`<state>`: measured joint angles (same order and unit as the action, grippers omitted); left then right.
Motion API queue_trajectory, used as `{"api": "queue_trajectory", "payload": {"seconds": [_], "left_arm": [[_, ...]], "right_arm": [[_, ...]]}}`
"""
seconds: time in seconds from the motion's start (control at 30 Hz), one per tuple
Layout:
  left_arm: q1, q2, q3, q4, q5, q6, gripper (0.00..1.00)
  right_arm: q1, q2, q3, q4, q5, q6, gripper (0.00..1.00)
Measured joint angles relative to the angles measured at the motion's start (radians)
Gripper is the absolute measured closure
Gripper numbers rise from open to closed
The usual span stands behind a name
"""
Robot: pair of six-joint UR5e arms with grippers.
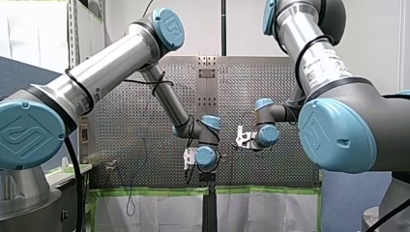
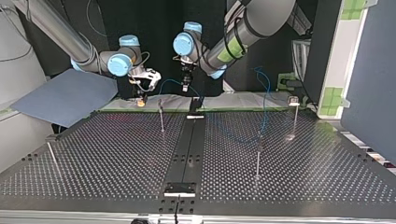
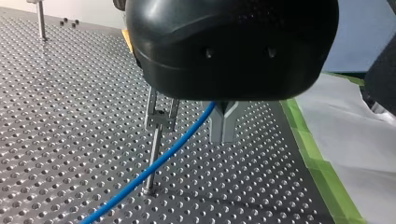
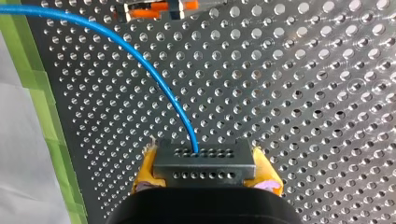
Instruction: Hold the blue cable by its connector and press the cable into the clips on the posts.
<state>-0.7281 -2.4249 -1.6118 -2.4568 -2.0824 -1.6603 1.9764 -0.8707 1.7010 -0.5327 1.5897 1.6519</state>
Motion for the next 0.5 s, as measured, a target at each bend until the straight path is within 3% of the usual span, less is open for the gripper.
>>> {"api": "queue_trajectory", "payload": {"seconds": [0.33,0.5], "left_arm": [[-0.003,-0.005,0.000,-0.023,0.004,0.023,1.00],[-0.005,-0.040,0.000,-0.061,0.013,0.036,1.00]], "right_arm": [[-0.001,0.000,0.001,0.002,0.000,0.003,1.00],[0.000,0.000,0.001,0.002,-0.001,0.003,1.00]]}}
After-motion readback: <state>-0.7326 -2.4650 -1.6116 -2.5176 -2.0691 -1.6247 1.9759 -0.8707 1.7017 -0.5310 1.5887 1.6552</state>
